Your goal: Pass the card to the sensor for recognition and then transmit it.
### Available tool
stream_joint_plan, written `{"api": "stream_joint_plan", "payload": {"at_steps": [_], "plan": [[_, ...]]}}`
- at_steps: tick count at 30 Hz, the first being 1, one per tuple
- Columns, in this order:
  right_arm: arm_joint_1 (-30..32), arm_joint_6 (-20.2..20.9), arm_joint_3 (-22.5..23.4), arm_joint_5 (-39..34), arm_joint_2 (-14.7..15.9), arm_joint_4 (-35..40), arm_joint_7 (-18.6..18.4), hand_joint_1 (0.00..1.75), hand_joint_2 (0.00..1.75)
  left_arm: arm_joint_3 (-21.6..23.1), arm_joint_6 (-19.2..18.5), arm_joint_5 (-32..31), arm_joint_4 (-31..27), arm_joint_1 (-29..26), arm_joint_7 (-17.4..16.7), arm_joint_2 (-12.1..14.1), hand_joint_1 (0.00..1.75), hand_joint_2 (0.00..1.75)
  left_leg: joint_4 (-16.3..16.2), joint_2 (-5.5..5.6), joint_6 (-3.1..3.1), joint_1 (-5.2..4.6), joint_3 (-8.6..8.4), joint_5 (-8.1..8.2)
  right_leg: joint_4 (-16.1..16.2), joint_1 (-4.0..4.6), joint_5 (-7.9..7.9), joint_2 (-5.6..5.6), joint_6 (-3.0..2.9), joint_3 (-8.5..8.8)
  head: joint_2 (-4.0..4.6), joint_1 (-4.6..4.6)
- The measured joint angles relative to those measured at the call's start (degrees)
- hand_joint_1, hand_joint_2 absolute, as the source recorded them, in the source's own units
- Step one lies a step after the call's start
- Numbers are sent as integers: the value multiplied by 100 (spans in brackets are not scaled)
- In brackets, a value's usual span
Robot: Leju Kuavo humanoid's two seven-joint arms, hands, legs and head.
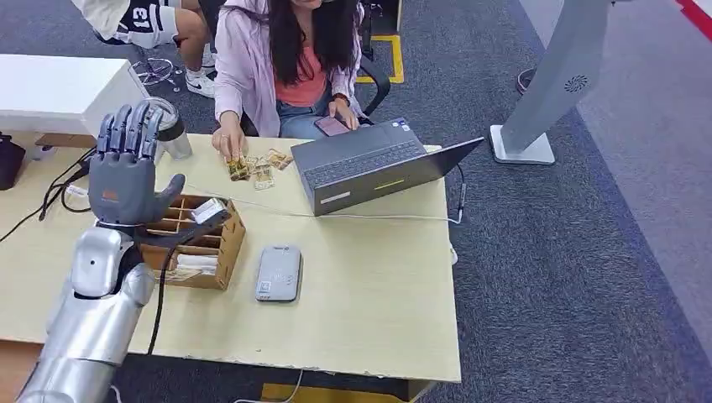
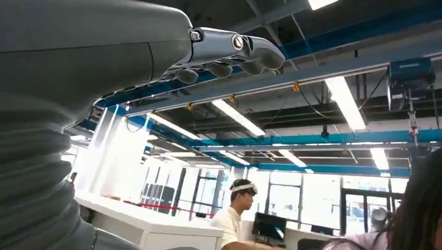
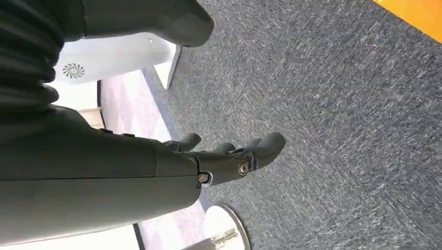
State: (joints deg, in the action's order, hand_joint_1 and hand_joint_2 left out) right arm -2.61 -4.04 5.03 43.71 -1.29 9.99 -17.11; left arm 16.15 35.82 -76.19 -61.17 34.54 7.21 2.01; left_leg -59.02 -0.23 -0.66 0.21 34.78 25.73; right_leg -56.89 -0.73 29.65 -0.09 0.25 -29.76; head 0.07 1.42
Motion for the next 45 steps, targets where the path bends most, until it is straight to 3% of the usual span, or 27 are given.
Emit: {"api": "stream_joint_plan", "payload": {"at_steps": [3,5,8,12,19,24,32,35,45], "plan": [[1,-9,37,4,9,0,-13,0,175,72,-75,85,-366,-250,-18,-37,0,175,0,0,0,-1,1,0,1,0,0,0,0,0,0,2],[1,-48,111,-98,9,0,-39,0,175,151,-388,244,-659,-509,-50,-35,0,175,2,-3,-1,-3,-1,2,1,-1,0,1,0,4,0,2],[40,-160,279,-236,0,0,-120,0,175,323,-841,310,-1335,-1325,-290,48,0,175,4,-15,-4,-6,-9,11,2,-3,3,14,3,4,0,-9],[82,-197,440,-280,-13,0,-138,0,175,523,-1469,328,-1699,-2108,-555,223,0,175,4,-12,-4,-4,1,11,2,-3,6,10,4,-7,0,0],[100,-197,592,-273,-13,0,-120,0,175,636,-1854,394,-1915,-2596,-623,398,0,175,5,-10,-4,-2,1,11,1,-1,6,6,4,-4,0,0],[101,-199,671,-247,-15,0,-118,0,175,684,-2389,457,-1970,-2755,-734,481,0,175,4,-9,-4,-4,0,10,2,-3,5,6,5,-2,0,0],[102,-197,745,-225,-17,0,-120,0,175,759,-2647,540,-1970,-2906,-953,586,0,175,4,-8,-4,-3,0,11,2,-2,5,4,5,-2,0,0],[102,-195,752,-170,-20,0,-118,0,175,759,-2632,557,-1968,-2927,-1128,614,0,175,4,-7,-4,-3,0,11,1,-2,5,4,5,-3,0,0],[102,-195,780,-140,-20,0,-118,0,175,756,-2599,553,-1966,-2926,-1189,686,0,175,4,-7,-4,-4,1,11,1,-2,5,3,5,-2,0,0]]}}
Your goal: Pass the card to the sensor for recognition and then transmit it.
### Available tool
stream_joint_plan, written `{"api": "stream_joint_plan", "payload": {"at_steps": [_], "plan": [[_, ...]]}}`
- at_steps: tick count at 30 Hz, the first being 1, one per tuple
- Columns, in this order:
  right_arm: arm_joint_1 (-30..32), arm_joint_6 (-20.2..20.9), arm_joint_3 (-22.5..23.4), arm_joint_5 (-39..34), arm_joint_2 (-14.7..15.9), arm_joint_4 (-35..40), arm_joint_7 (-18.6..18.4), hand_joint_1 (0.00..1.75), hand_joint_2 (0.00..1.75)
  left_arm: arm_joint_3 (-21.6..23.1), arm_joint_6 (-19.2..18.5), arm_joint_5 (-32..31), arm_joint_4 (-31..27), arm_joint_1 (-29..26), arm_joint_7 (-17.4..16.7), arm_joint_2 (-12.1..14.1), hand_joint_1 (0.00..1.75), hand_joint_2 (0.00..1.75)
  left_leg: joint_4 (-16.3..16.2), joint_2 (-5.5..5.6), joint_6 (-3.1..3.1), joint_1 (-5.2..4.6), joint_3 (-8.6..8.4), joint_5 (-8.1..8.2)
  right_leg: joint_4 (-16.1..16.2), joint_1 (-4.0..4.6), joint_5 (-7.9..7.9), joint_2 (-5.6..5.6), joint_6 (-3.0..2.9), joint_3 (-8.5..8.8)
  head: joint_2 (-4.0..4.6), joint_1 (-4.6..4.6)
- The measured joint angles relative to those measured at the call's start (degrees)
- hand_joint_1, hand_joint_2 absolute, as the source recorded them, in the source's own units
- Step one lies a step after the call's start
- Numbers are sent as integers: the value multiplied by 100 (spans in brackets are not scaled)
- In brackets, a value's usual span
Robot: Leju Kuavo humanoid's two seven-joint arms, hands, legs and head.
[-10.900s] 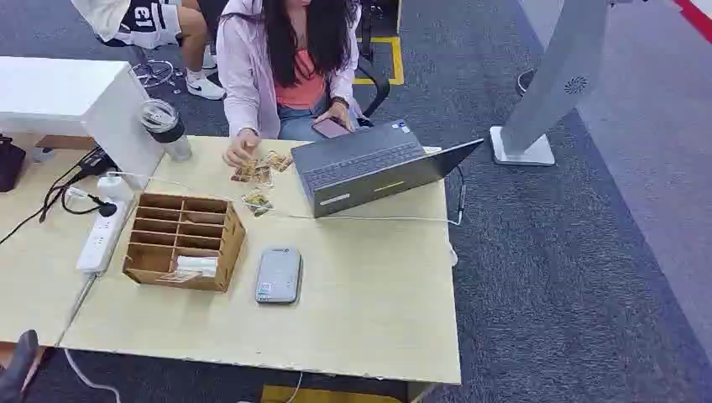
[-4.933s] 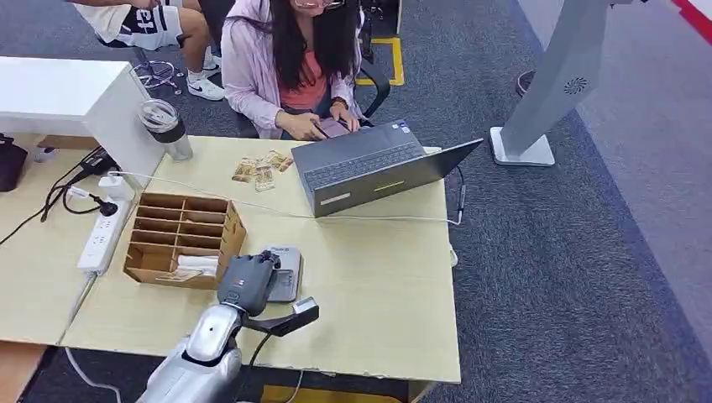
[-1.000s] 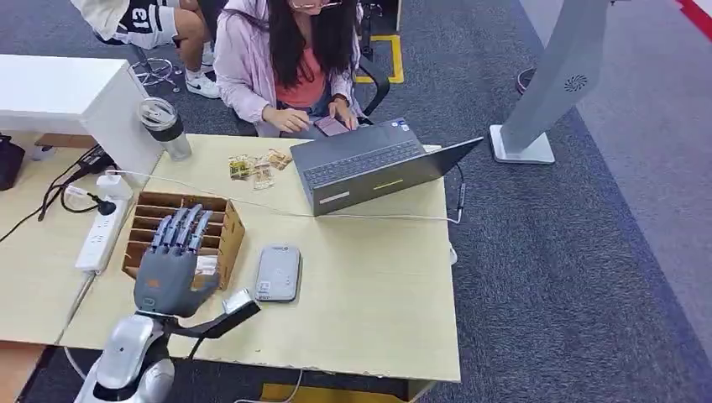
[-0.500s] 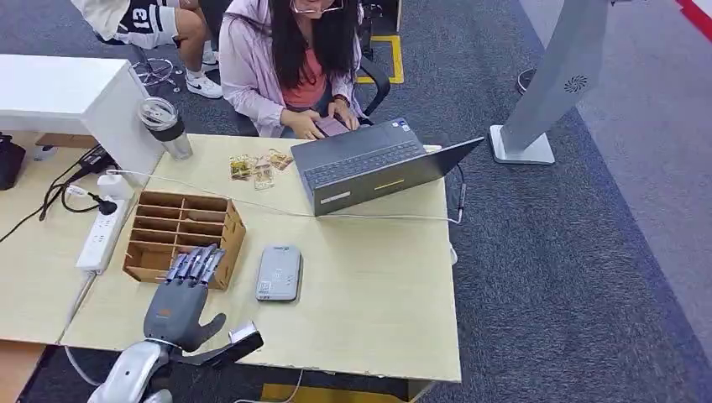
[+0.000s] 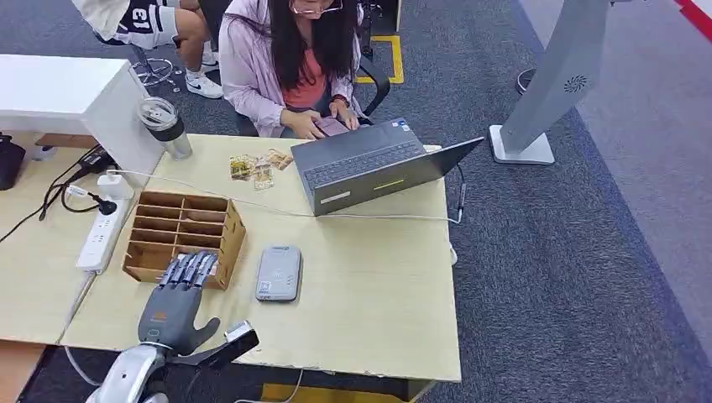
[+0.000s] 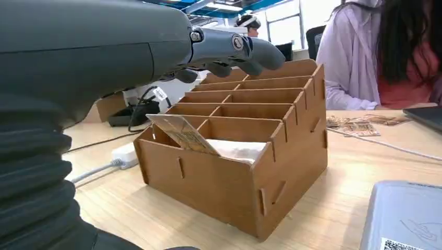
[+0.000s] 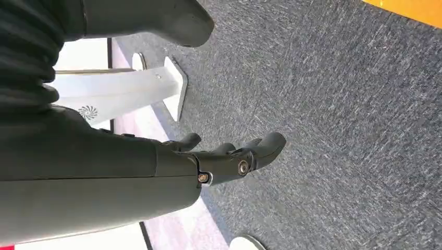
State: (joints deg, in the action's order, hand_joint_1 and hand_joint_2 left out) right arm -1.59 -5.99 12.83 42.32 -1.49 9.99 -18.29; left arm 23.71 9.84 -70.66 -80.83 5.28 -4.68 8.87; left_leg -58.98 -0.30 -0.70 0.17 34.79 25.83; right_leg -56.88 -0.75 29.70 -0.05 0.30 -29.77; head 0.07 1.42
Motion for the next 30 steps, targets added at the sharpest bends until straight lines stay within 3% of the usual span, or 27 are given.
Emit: {"api": "stream_joint_plan", "payload": {"at_steps": [5,19,30], "plan": [[-1,81,48,164,0,0,11,0,175,-201,195,-42,155,107,-144,7,0,175,0,0,0,0,-1,0,0,0,0,0,0,0,0,0],[-5,179,92,446,0,0,41,0,175,-885,758,-90,682,457,16,-55,0,175,0,0,4,1,0,-5,0,1,-2,0,-2,-1,0,0],[-7,188,109,509,0,0,50,0,175,-1089,885,7,922,535,171,-63,0,175,0,0,4,1,-1,-5,-1,1,-2,0,-2,0,0,0]]}}
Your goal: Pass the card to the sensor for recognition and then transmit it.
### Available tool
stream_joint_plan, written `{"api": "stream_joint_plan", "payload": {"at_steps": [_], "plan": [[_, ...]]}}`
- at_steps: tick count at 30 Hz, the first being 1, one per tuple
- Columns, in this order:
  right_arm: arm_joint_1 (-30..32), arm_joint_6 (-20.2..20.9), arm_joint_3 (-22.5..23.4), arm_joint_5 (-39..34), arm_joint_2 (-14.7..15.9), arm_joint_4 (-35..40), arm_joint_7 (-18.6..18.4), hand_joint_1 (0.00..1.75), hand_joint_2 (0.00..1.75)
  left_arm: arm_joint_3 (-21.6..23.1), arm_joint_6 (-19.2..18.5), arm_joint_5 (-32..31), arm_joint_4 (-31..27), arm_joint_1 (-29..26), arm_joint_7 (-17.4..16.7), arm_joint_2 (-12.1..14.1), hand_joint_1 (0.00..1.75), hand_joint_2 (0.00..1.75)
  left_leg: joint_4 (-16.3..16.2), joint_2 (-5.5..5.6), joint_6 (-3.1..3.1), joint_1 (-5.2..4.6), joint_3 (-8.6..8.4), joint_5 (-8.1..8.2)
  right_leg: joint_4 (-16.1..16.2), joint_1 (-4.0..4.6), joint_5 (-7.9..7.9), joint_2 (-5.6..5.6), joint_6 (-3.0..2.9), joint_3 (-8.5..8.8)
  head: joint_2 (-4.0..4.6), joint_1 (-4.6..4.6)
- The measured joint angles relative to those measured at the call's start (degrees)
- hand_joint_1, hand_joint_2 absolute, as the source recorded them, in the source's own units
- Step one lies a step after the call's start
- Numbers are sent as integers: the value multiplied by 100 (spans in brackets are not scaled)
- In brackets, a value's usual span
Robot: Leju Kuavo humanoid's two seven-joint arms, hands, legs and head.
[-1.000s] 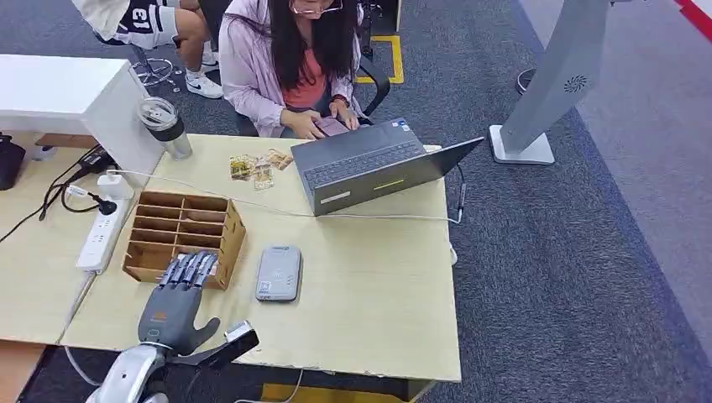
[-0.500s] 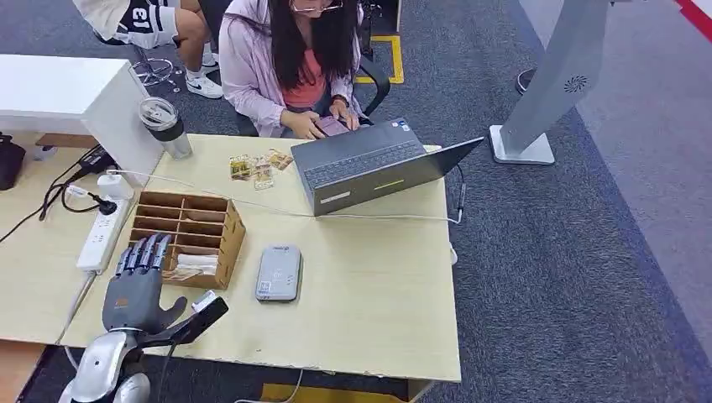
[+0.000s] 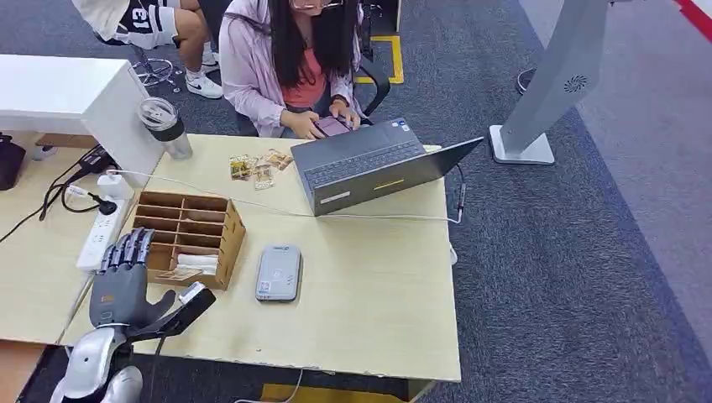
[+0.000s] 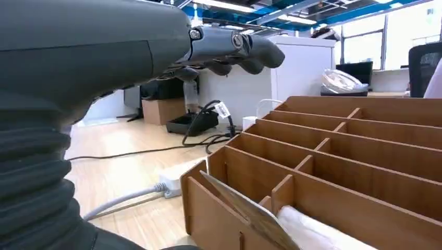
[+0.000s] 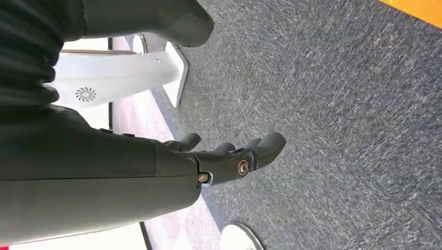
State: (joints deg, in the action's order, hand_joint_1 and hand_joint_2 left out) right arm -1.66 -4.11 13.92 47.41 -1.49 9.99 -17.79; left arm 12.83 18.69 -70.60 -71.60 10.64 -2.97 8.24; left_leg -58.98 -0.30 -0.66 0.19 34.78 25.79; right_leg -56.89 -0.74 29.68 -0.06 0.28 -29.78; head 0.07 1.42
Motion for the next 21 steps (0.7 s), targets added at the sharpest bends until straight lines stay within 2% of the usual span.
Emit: {"api": "stream_joint_plan", "payload": {"at_steps": [21], "plan": [[-4,48,0,120,0,2,0,0,175,-11,0,-90,192,143,9,-55,0,175,0,0,0,0,0,0,0,0,0,0,0,-1,0,0]]}}
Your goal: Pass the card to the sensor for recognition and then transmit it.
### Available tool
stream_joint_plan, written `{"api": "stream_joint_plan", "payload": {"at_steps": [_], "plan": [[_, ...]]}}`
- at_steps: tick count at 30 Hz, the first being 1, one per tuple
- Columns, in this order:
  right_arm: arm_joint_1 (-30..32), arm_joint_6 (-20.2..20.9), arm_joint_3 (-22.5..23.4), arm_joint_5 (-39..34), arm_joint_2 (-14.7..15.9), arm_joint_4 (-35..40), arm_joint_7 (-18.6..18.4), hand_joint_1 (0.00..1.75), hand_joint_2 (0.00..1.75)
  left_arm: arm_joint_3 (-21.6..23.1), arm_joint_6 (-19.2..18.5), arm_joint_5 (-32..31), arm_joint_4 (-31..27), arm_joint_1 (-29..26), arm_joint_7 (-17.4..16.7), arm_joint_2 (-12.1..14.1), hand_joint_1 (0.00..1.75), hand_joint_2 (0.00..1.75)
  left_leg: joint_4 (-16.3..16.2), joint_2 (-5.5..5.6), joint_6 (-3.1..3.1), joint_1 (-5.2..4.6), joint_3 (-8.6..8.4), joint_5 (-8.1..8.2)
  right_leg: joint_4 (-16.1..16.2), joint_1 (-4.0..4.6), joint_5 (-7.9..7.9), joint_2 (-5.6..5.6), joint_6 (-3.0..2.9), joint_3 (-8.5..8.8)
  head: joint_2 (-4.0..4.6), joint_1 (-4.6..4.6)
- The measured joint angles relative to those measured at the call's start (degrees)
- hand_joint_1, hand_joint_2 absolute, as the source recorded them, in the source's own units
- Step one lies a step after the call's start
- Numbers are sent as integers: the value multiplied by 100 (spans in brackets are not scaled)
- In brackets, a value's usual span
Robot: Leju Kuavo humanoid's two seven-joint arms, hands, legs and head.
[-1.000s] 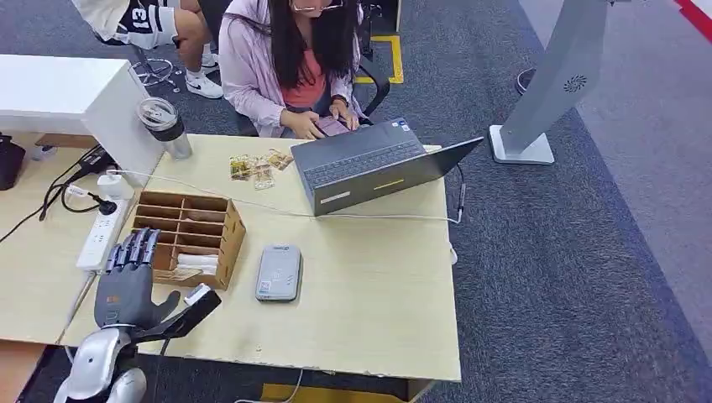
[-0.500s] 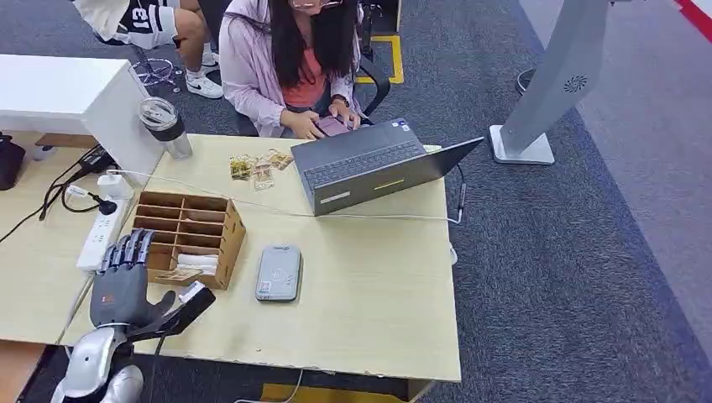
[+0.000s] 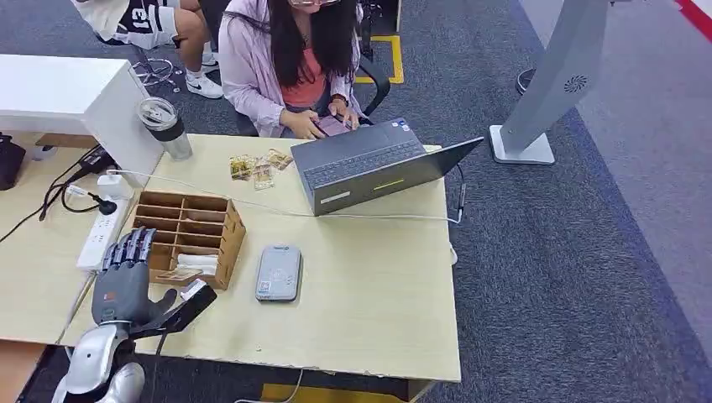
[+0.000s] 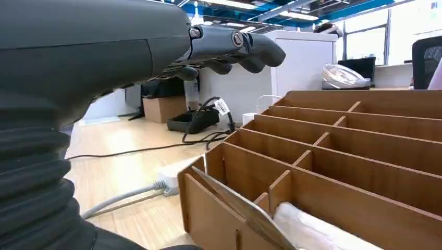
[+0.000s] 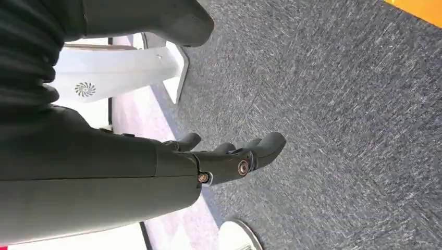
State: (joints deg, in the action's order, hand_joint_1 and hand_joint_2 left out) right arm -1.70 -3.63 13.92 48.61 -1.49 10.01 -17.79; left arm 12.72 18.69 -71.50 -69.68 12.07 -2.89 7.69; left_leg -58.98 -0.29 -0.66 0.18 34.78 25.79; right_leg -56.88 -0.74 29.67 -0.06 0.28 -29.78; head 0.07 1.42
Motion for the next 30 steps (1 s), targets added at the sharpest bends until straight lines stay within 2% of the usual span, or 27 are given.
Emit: {"api": "stream_joint_plan", "payload": {"at_steps": [13,30], "plan": [[-10,6,24,66,0,0,37,0,175,0,0,18,210,229,103,-125,0,175,-1,0,-1,0,0,0,0,0,-1,0,0,0,0,0],[-15,20,98,101,0,0,66,0,175,0,7,123,245,232,111,-160,0,175,0,0,-1,0,0,0,0,0,0,0,0,0,0,0]]}}
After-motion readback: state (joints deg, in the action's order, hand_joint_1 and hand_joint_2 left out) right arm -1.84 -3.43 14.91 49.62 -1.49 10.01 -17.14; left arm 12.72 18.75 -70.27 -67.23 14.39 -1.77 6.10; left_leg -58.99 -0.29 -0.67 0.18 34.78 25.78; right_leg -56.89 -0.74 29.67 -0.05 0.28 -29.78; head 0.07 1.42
